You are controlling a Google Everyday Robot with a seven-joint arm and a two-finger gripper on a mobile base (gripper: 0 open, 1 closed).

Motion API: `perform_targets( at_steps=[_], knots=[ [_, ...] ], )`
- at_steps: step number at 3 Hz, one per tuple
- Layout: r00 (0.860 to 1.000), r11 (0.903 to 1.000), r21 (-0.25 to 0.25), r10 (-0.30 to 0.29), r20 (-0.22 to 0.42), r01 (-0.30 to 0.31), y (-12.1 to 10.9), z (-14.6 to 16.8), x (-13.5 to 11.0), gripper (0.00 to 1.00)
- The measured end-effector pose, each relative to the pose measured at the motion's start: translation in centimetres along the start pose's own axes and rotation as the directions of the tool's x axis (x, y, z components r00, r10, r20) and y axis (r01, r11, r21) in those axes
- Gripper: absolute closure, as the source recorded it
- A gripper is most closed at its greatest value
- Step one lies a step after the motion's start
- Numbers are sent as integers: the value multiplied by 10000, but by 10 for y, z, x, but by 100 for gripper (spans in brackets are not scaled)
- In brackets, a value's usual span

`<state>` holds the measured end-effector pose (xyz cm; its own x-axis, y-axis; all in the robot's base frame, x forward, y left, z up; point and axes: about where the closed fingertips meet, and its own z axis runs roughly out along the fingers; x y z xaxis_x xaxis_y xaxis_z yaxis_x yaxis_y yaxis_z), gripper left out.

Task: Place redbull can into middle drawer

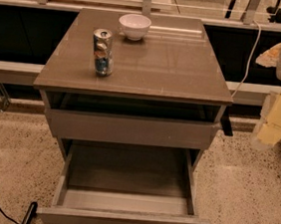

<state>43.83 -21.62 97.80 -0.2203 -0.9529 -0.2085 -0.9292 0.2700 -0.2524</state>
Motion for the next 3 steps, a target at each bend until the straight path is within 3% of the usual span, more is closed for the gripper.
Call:
perform_targets(
  at_steps=[1, 2, 3],
  knots=[
    [10000, 10000, 33, -39, 20, 39, -1, -1, -1, 0],
    [9979, 9985, 172, -535, 373, 529, -26, 5, -21, 0],
    [9809, 9891, 448, -1447, 1300, 1400, -66, 18, -71, 0]
  ],
)
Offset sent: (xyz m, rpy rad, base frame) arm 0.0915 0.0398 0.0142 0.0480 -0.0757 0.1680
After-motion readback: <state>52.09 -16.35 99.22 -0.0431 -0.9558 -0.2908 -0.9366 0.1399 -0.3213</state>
